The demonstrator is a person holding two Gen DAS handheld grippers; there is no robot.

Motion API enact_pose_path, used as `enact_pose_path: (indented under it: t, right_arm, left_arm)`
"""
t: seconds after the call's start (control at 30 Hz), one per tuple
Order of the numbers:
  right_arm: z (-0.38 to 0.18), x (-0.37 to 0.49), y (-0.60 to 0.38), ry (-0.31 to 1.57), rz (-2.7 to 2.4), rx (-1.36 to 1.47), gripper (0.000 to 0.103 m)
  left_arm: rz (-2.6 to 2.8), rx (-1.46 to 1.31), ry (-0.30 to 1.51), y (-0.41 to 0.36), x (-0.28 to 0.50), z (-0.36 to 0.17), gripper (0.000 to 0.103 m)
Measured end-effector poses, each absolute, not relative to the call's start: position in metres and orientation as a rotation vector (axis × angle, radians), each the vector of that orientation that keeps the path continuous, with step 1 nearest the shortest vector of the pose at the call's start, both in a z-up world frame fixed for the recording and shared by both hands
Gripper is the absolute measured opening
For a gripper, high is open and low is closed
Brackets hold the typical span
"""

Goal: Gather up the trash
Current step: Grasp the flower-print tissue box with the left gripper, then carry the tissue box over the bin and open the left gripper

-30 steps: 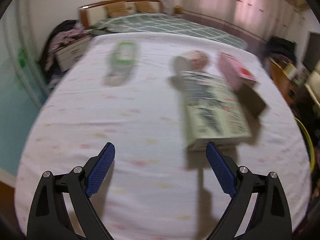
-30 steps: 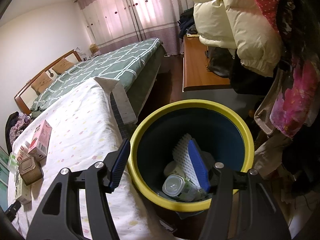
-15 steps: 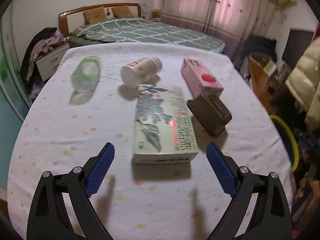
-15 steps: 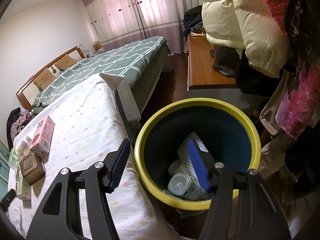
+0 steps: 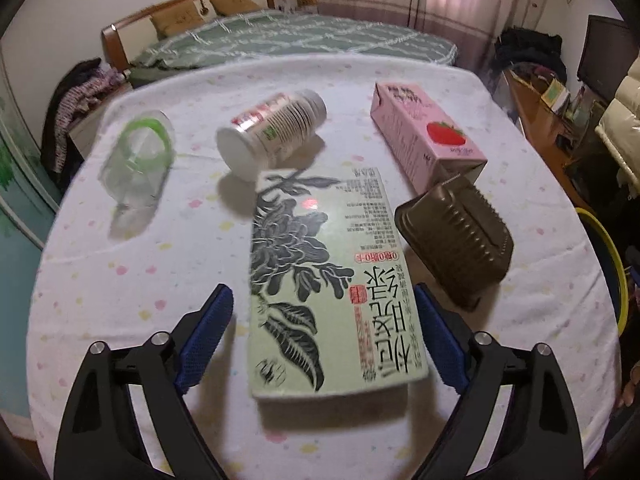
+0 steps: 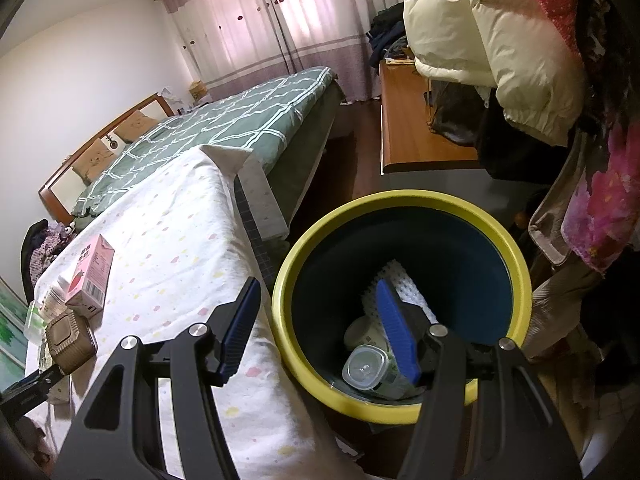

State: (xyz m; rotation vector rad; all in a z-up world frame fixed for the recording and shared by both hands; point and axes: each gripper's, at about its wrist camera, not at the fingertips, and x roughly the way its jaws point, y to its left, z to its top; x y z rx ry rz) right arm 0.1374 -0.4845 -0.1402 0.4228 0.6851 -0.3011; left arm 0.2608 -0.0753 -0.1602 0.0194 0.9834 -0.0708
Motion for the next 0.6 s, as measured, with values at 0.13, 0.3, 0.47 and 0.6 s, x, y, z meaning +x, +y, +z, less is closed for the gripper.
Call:
enact_pose_path:
  t: [0.13,0.3,0.47,0.6]
  right_arm:
    - [-0.140,0.138,-0.485,0.686,-0.300,0.421,0.057]
    - [-0.141,0.139,-0.483,0.687,-0.297,0.419,0.057]
    - [-0.140,0.140,-0.483,0.686,-0.297,0.420,0.057]
    - [-0.139,0.140,-0.482,0.683,-0.297,0.416,0.057]
  left_arm:
    - [-0.068,0.029,0.980,-0.074,0.269,-0.160,0.073]
    - [-0.084,0.025,0.977,-0.068,0.267,-0.160,0.071]
    - [-0.077,0.005,0.965,-0.058,0.249,-0.158,0.071]
    - [-0.069,-0.002,0.919,-0.053,0.225,-0.145,0.071]
